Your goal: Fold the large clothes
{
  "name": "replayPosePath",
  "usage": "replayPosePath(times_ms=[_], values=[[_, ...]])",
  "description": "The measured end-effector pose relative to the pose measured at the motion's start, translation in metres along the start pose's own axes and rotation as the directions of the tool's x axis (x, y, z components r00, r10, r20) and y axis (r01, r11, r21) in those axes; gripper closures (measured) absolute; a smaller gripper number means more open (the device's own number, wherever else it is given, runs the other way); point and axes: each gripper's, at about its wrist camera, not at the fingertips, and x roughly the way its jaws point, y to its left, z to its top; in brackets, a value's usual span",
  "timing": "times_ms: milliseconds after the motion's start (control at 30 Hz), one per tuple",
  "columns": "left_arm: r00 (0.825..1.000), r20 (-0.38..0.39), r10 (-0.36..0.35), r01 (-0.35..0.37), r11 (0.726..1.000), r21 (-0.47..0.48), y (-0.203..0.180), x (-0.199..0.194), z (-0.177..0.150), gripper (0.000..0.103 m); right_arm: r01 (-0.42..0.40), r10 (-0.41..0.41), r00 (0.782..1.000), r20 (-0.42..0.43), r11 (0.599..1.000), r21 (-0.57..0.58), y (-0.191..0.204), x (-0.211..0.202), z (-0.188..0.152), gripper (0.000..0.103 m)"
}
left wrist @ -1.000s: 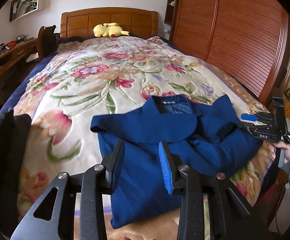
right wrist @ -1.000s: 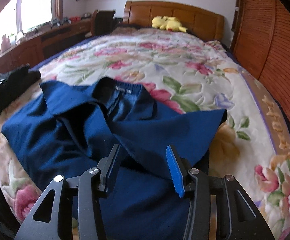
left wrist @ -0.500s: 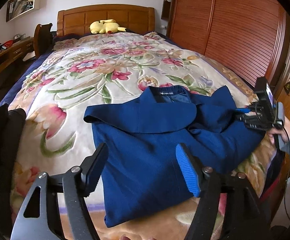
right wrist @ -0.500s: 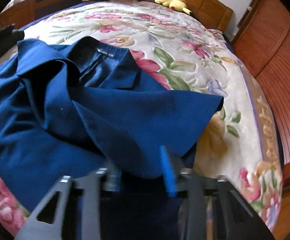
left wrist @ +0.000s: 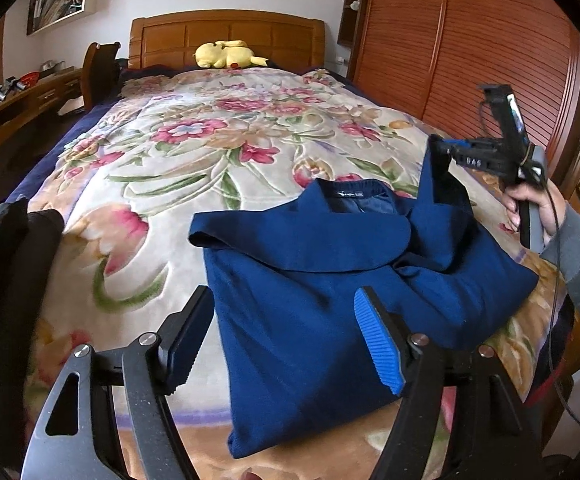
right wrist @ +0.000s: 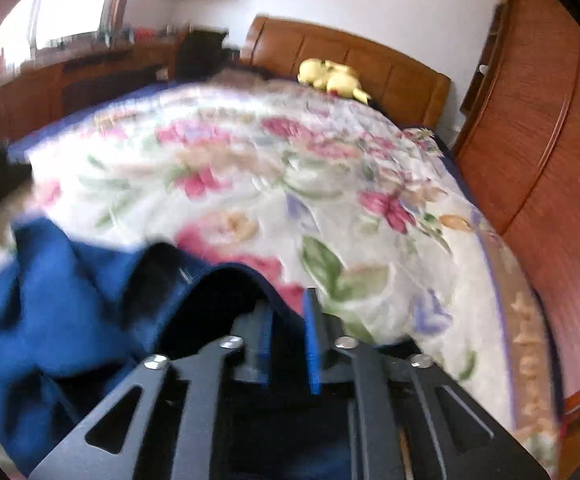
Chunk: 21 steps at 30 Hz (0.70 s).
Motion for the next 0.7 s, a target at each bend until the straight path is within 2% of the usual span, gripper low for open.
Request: replayPosePath(times_ms=[133, 333, 567, 700], values=[[1.000, 0.007, 0.009, -0.009, 1.000, -0.007, 0.006, -0.005, -0.001, 0.027, -0.036, 0.036, 0.999, 0.012, 0.999, -0.021, 0.017, -0.012, -0.004, 0.062], [1.000, 0.016, 0.021, -0.021, 1.000, -0.014, 0.012, -0.009, -0.003, 0.027, -0.133, 0.132, 0.991, -0.031, 0.990, -0.055, 0.045, -0.024, -0.030, 0.059], [0.999, 0.019, 0.029, -0.028, 0.999, -0.028, 0.017, -0.015, -0.008, 0.027, -0.279, 0.273, 0.959, -0.078, 0.957, -0.082, 0.061, -0.021, -0.041, 0.058], [0.999, 0.021, 0.036, -0.036, 0.999, -0.031, 0.019, -0.020, -0.011, 0.027, -0.332, 0.322, 0.941, -0.099, 0.937, -0.109, 0.073, -0.019, -0.040, 0.058]])
